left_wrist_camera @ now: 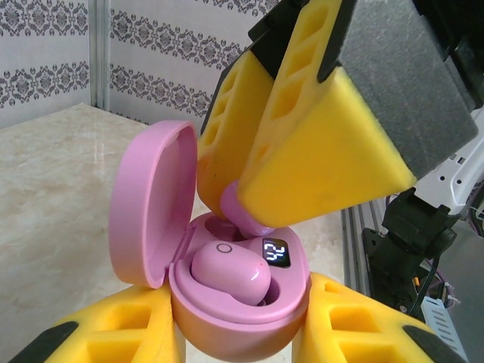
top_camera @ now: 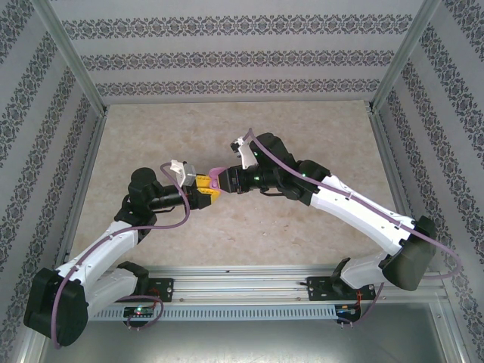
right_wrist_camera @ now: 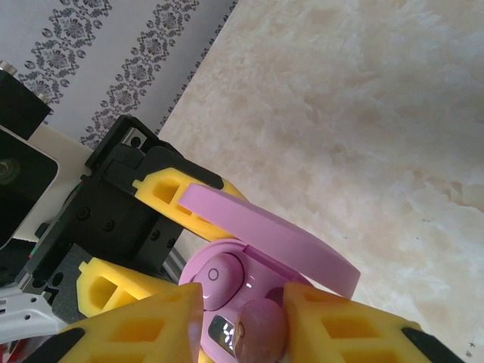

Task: Insert the wireless bluetooth earbuds into the charging case

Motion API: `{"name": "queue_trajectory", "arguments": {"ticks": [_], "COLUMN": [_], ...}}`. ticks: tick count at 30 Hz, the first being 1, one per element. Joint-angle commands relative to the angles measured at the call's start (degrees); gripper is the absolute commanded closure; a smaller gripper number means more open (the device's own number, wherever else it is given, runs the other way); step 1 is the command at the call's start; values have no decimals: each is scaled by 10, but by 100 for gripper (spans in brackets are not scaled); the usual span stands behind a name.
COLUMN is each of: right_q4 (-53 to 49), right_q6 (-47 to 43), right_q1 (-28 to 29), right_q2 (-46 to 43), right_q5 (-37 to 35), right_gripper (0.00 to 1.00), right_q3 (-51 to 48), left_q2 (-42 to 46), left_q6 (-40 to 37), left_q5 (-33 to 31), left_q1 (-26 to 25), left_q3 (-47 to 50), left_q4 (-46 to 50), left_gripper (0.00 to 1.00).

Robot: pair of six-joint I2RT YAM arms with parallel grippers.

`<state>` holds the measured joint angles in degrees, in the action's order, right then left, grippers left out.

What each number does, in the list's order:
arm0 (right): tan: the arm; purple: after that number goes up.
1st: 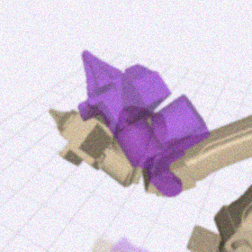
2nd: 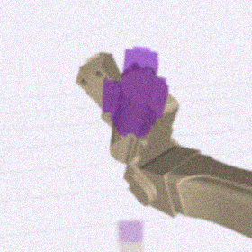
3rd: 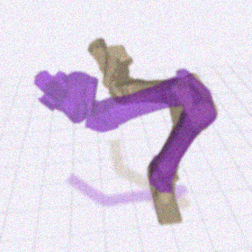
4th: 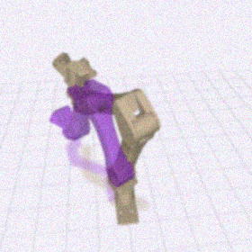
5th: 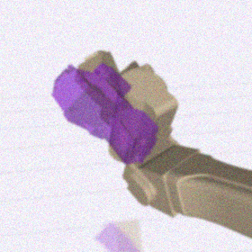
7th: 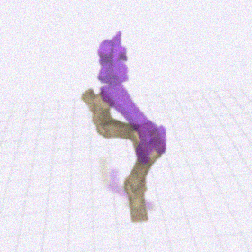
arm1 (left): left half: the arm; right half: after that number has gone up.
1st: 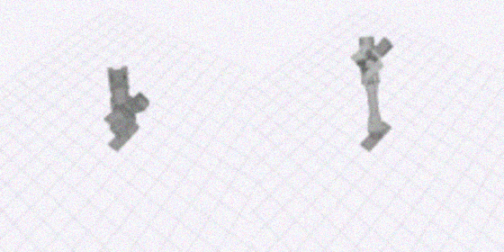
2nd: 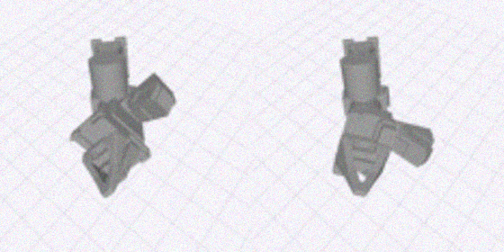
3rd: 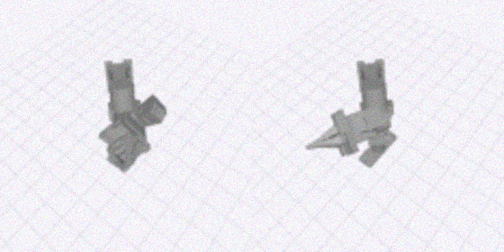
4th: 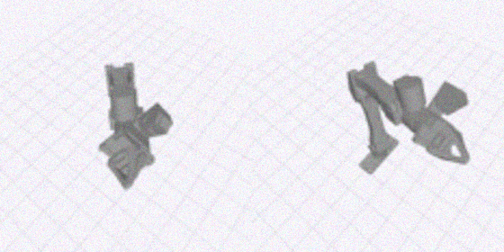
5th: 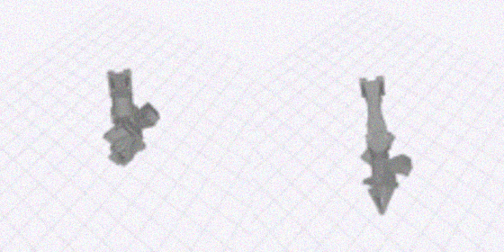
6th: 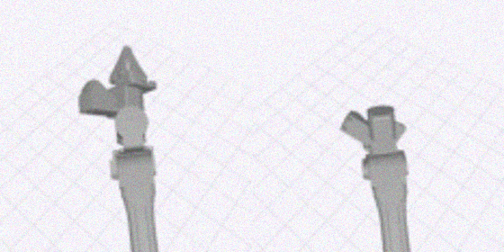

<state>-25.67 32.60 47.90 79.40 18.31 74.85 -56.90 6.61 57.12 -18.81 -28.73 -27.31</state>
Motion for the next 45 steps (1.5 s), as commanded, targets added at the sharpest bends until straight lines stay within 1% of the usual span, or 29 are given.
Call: {"name": "queue_trajectory", "arguments": {"ticks": [1, 8, 13, 18, 22, 25, 30, 37, 45], "right_q4": [-19, -20, -18, -34, -41, -40, -31, -18, 11], "right_q6": [-12, -9, -12, -16, -16, -9, 2, 7, 30], "right_q1": [3, 3, 3, -1, -12, -31, -59, -71, -72], "right_q2": [0, -6, -23, -45, -68, -76, -58, 4, -1], "right_q5": [-29, -28, -27, -35, -43, -46, -14, 56, 78], "right_gripper": [65, 62, 56, 55, 54, 53, 52, 51, 49], "right_q3": [19, 29, 33, 38, 36, 32, 47, 82, 51], "left_q2": [12, 13, 14, 22, 29, 30, 34, 37, 29], "left_q6": [8, 9, 6, 2, 0, 3, 9, 22, 29], "left_q5": [29, 31, 29, 26, 26, 30, 37, 41, 36], "left_q1": [-10, -10, -10, -10, -10, -10, -10, -10, -10], "left_q3": [-6, -3, 1, 5, 3, 2, 0, -2, -13], "left_q4": [-35, -38, -39, -31, -24, -25, -27, -32, -23], "left_gripper": [77, 77, 77, 77, 77, 77, 77, 76, 77]}}
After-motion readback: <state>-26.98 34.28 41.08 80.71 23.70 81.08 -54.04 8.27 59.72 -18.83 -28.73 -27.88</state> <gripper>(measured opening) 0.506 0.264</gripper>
